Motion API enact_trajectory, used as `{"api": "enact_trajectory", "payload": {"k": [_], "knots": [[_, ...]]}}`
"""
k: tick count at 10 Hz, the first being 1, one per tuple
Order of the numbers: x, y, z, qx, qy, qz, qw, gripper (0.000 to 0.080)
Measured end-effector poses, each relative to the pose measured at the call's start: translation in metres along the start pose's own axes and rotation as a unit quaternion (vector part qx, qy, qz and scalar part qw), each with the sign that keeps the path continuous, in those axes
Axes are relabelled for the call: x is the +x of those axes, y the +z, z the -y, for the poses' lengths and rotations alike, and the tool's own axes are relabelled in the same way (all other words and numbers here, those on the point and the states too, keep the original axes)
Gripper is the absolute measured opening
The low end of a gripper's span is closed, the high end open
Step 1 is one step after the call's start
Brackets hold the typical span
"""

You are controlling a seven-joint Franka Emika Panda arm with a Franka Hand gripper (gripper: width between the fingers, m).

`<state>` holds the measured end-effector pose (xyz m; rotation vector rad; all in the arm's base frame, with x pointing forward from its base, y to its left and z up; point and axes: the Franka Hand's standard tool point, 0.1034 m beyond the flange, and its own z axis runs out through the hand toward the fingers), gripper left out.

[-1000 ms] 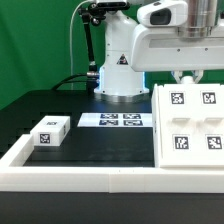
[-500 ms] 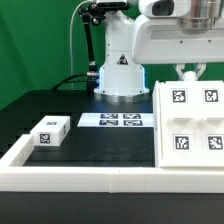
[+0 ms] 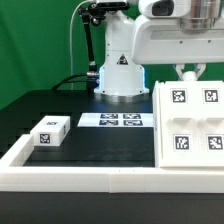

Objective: Assemble cabinet

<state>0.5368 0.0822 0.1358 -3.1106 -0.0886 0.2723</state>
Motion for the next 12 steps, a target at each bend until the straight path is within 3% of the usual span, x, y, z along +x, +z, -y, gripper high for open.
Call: {"api": "enact_trajectory", "payload": {"k": [2,8,12], "knots": [[0.009,-0.007,0.000,0.001,-0.006,0.001,1.000,0.0002],[0.009,-0.006,0.000,0.001,-0.006,0.002,1.000,0.0002],[0.028,-0.021,0.002,0.002,-0.013,-0.008,1.000,0.0002]]}}
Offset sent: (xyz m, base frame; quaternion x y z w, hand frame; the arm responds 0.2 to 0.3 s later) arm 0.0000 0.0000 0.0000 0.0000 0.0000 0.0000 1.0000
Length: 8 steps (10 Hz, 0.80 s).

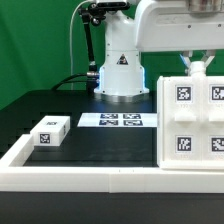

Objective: Assemble cabinet

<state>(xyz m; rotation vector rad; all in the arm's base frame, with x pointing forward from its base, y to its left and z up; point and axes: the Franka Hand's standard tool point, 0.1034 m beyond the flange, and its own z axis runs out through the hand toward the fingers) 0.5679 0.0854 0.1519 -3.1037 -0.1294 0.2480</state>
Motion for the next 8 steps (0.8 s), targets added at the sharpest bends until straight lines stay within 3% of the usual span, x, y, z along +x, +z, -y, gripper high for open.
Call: {"api": "enact_trajectory", "payload": {"k": [8], "knots": [[0.0004,-0.0029,-0.0019,0.000,-0.009,-0.001,1.000,0.0002]]}}
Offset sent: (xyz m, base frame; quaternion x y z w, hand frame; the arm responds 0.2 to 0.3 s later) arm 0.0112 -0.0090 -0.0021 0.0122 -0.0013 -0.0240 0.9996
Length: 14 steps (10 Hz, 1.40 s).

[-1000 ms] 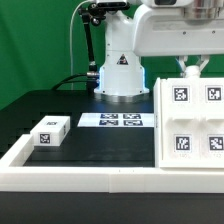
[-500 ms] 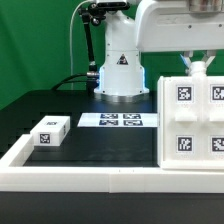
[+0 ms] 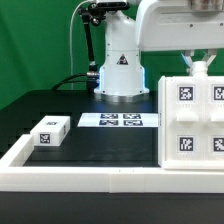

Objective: Assemble cabinet

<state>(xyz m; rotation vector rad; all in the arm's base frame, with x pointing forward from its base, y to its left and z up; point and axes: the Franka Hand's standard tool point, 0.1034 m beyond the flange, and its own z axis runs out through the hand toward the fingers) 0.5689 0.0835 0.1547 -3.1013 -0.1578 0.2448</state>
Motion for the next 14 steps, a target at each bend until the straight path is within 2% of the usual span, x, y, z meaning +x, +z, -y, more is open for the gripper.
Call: {"api": "enact_trajectory", "payload": {"k": [4,5,11,14], "knots": [[0.012,-0.002,0.000,0.002,0.001,0.000,1.000,0.0002],[0.007,0.004,0.002,0.001,0.004,-0.002,1.000,0.0002],[0.008,0.003,0.002,0.001,0.001,-0.002,1.000,0.0002],[0.014,-0.008,0.001,0.002,0.000,0.008,1.000,0.0002]]}}
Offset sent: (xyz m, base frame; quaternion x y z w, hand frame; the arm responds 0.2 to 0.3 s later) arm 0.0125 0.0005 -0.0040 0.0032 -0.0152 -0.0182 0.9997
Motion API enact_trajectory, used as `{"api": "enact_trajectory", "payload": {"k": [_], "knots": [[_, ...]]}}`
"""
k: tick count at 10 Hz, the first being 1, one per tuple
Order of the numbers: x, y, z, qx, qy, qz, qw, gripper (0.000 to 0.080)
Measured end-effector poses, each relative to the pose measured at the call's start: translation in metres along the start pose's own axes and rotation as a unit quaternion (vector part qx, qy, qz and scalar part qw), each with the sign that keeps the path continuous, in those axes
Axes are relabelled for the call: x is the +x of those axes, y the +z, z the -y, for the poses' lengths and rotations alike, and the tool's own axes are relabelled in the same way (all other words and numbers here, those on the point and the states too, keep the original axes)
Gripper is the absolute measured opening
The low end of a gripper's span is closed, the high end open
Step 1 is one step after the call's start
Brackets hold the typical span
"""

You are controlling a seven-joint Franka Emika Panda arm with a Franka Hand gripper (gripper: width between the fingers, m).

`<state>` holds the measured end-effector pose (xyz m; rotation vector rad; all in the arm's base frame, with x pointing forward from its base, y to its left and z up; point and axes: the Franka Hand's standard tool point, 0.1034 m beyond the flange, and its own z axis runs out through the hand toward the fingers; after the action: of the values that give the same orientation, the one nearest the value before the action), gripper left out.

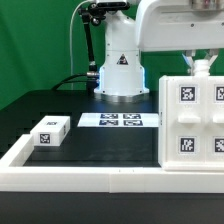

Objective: Assemble cabinet

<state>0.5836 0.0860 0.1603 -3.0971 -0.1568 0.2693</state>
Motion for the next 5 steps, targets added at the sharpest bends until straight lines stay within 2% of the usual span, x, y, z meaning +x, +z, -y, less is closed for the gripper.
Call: {"api": "enact_trajectory", "payload": {"k": [1,5], "knots": [[0.0058,-0.0037,0.0004,0.001,0.000,0.002,1.000,0.0002],[0.0056,0.0034,0.0003,0.001,0.000,0.005,1.000,0.0002]]}}
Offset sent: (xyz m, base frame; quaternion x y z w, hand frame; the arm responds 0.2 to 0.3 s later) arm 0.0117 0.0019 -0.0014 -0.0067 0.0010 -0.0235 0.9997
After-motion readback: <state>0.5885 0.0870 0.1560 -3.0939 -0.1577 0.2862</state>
